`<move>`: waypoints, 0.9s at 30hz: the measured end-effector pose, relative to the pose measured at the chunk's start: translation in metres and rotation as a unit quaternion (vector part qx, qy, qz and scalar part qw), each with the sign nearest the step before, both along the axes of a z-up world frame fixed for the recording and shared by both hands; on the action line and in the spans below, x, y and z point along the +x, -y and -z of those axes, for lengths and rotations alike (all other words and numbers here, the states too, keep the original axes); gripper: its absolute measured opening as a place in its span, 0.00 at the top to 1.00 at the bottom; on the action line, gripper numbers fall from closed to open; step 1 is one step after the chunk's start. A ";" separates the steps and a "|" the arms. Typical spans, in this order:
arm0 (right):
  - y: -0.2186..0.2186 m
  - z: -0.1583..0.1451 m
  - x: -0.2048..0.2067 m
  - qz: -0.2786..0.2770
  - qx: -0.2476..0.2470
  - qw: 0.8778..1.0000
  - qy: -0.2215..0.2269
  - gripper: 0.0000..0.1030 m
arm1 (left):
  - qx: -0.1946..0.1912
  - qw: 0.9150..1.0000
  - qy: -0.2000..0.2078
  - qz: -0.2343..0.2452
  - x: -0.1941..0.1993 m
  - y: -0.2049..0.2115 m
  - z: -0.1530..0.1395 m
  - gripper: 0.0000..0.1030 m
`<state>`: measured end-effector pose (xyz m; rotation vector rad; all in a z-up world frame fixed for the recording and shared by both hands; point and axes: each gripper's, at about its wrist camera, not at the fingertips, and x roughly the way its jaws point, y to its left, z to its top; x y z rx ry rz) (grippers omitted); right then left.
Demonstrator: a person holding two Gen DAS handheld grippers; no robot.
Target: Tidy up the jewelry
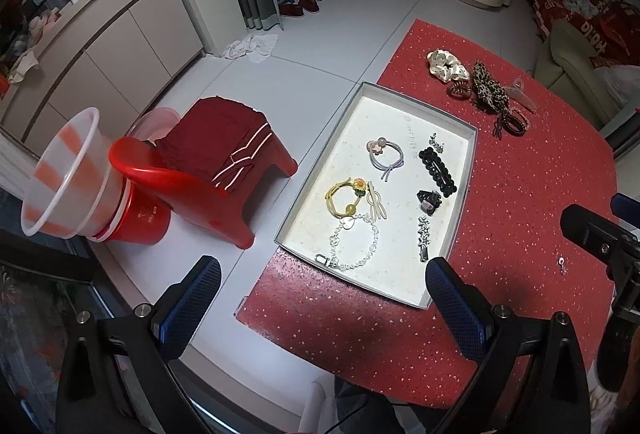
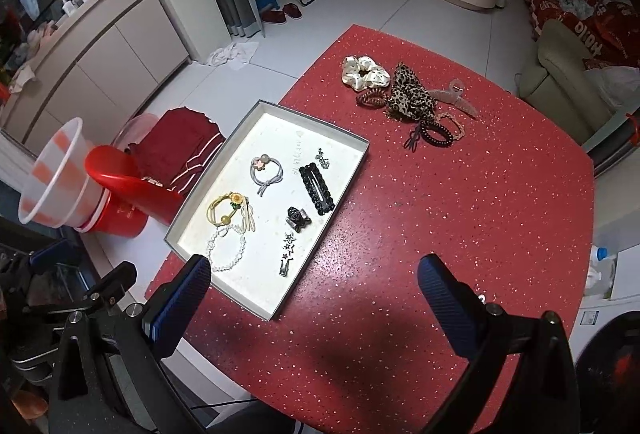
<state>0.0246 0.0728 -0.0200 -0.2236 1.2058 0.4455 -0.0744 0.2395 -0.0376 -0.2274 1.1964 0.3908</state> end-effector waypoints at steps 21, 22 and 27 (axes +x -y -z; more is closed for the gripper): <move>0.000 -0.001 0.000 0.000 0.001 1.000 -0.002 0.00 | 0.001 1.000 -0.002 -0.002 0.000 0.000 0.000 0.00; 0.000 -0.001 0.000 0.000 0.001 1.000 -0.002 0.00 | 0.002 1.000 -0.002 -0.002 0.000 0.000 -0.001 0.00; 0.000 -0.001 0.000 0.000 0.001 1.000 -0.001 0.00 | 0.003 1.000 -0.002 -0.002 0.000 -0.001 -0.001 0.00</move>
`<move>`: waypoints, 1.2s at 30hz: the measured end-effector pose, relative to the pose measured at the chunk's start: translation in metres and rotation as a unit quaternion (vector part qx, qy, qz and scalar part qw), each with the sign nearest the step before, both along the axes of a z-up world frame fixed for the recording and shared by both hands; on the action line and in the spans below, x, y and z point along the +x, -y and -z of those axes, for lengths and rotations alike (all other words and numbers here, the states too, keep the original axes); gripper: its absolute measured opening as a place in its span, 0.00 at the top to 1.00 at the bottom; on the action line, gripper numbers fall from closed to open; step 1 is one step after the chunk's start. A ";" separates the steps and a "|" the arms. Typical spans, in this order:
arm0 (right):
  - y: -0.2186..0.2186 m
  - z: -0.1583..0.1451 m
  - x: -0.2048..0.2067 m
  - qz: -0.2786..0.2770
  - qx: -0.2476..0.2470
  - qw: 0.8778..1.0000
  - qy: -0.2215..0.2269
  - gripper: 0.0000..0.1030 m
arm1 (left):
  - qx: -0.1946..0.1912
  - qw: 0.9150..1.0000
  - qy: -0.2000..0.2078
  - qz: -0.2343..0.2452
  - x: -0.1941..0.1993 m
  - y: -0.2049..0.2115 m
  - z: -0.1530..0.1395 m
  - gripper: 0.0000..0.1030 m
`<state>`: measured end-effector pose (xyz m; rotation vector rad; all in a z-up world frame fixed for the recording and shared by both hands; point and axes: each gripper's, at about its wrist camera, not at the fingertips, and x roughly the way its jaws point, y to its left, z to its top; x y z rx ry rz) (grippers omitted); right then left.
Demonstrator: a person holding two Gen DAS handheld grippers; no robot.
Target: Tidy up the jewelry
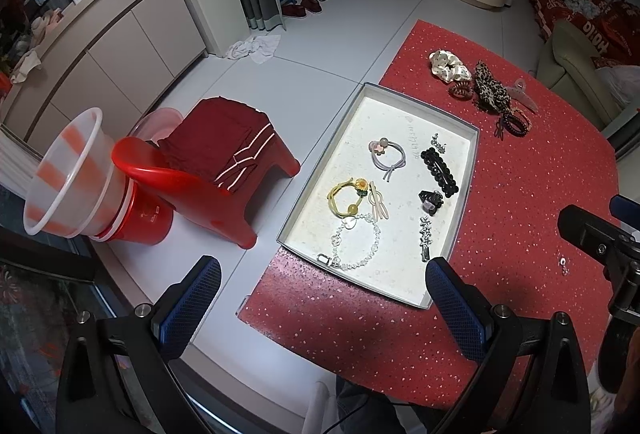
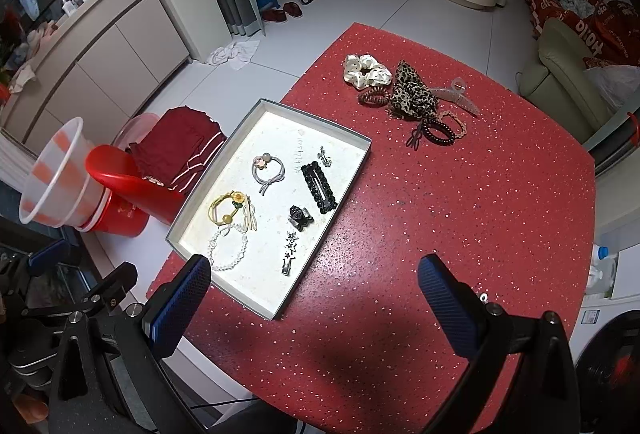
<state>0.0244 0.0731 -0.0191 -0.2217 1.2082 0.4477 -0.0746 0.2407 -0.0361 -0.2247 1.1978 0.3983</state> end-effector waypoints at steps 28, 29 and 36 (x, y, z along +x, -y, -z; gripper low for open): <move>-0.001 0.000 -0.002 0.000 0.000 1.000 -0.001 0.00 | 0.001 1.000 0.000 0.000 -0.002 0.002 0.000 0.00; -0.001 0.000 -0.002 0.000 0.000 1.000 -0.001 0.00 | 0.001 1.000 0.000 0.000 -0.002 0.001 -0.001 0.00; -0.001 0.000 -0.002 0.001 0.001 1.000 -0.001 0.00 | 0.001 1.000 0.000 -0.001 -0.002 0.002 0.000 0.00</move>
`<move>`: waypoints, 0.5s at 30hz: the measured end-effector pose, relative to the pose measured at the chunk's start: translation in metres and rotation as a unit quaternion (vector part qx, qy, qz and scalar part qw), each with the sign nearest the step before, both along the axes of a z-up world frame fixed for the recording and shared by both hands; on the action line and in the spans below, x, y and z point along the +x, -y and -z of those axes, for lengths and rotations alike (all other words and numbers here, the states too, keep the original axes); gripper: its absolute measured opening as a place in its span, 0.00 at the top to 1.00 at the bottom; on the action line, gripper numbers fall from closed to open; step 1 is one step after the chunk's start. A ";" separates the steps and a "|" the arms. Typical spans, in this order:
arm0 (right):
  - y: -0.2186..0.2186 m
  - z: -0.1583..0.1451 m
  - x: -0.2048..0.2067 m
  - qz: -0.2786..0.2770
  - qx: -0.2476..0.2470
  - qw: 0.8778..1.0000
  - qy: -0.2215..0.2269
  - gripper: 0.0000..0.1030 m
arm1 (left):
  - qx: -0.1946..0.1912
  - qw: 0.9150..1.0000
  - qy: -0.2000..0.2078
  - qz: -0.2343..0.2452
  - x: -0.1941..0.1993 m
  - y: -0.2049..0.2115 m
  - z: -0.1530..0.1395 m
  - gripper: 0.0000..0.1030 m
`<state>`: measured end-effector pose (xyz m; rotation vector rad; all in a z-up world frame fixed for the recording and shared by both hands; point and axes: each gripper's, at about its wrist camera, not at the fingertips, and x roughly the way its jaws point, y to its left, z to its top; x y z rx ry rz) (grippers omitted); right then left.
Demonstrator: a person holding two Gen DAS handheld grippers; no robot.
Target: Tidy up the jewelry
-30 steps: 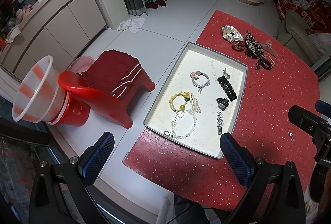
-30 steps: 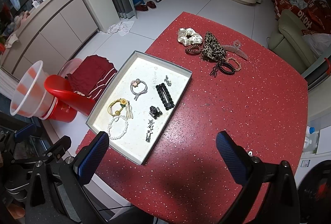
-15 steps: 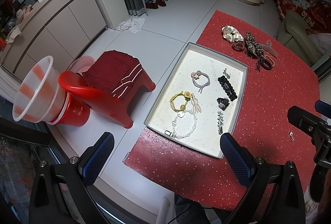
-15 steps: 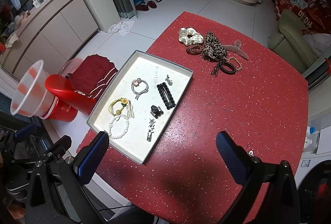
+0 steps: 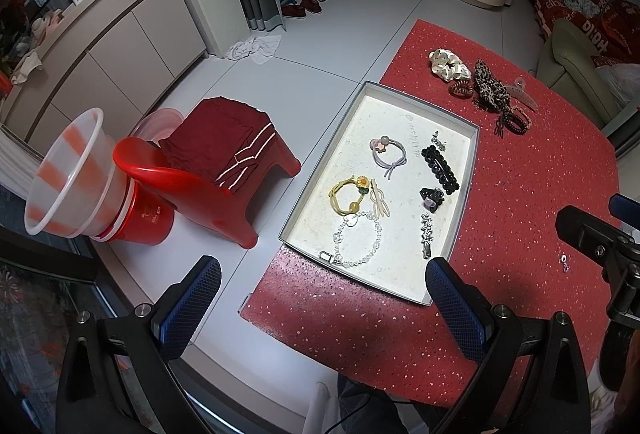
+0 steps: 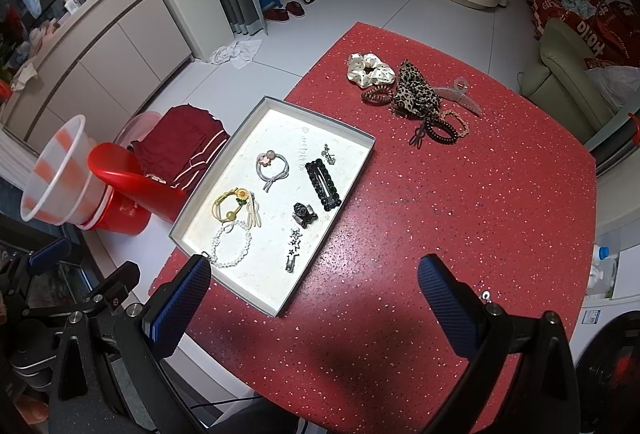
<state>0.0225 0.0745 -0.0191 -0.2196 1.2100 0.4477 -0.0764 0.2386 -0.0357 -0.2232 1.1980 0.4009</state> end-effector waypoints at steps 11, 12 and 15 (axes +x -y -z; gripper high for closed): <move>-0.001 0.000 0.000 0.000 0.000 1.000 0.000 0.00 | 0.001 1.000 0.000 -0.003 -0.005 -0.004 0.001 0.00; -0.001 0.000 0.000 0.000 0.000 1.000 0.000 0.00 | 0.001 1.000 -0.001 -0.003 -0.005 -0.004 0.001 0.00; -0.001 0.000 0.000 0.000 0.000 1.000 -0.001 0.00 | 0.001 1.000 -0.002 -0.001 -0.004 -0.003 0.002 0.00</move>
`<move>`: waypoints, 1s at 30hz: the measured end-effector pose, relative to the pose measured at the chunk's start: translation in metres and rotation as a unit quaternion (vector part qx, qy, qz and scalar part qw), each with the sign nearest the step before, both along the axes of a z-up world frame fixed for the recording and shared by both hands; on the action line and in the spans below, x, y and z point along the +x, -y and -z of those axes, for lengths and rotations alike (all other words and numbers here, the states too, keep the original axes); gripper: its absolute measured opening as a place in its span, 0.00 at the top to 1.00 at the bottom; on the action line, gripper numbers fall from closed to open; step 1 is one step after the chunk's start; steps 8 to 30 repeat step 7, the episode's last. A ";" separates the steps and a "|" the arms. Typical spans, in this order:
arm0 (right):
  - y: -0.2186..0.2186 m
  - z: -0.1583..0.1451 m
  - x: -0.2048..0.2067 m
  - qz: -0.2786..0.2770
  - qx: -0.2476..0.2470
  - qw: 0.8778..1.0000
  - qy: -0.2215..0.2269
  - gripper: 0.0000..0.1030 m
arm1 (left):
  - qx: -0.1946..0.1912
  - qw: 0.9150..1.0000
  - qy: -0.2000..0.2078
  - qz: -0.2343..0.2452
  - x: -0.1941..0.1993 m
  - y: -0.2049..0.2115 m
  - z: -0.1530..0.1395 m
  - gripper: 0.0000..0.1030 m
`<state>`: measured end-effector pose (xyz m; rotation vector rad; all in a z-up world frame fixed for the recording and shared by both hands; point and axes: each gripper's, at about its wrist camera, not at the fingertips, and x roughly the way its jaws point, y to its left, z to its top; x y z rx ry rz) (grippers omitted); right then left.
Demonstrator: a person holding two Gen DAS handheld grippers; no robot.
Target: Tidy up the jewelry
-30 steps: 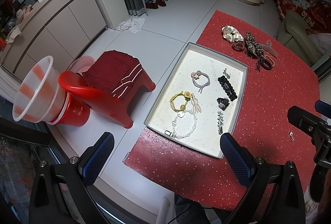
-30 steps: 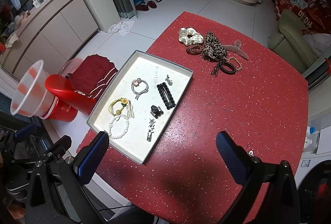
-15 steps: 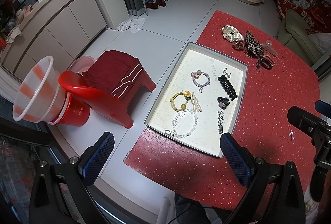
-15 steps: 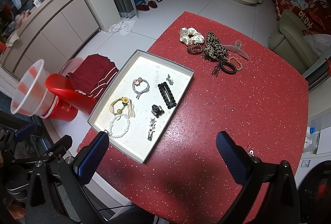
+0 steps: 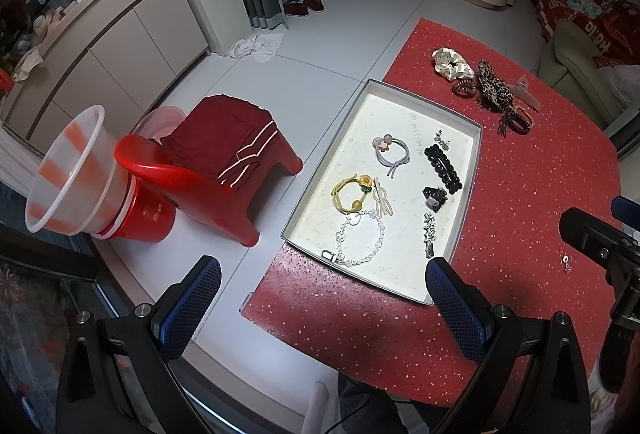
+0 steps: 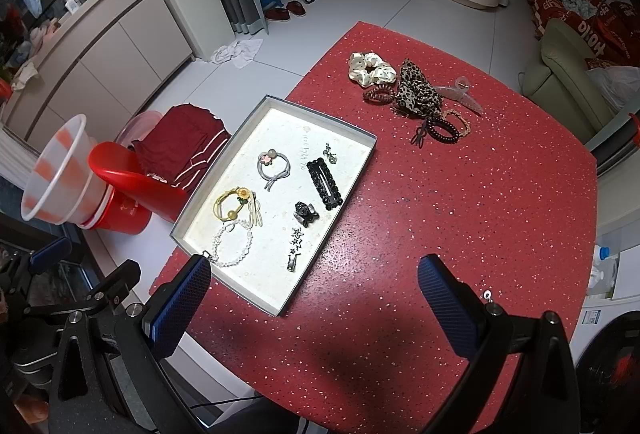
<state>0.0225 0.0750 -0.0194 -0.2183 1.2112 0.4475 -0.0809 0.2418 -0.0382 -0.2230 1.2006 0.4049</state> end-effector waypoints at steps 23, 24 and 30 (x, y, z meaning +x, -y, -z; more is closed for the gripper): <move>-0.003 0.000 -0.009 -0.004 0.001 1.000 -0.004 0.00 | -0.001 1.000 0.000 0.001 0.000 0.001 0.003 0.00; -0.003 0.000 -0.009 -0.004 0.001 1.000 -0.004 0.00 | -0.001 1.000 0.000 0.001 0.000 0.001 0.003 0.00; -0.003 0.000 -0.009 -0.004 0.001 1.000 -0.004 0.00 | -0.001 1.000 0.000 0.001 0.000 0.001 0.003 0.00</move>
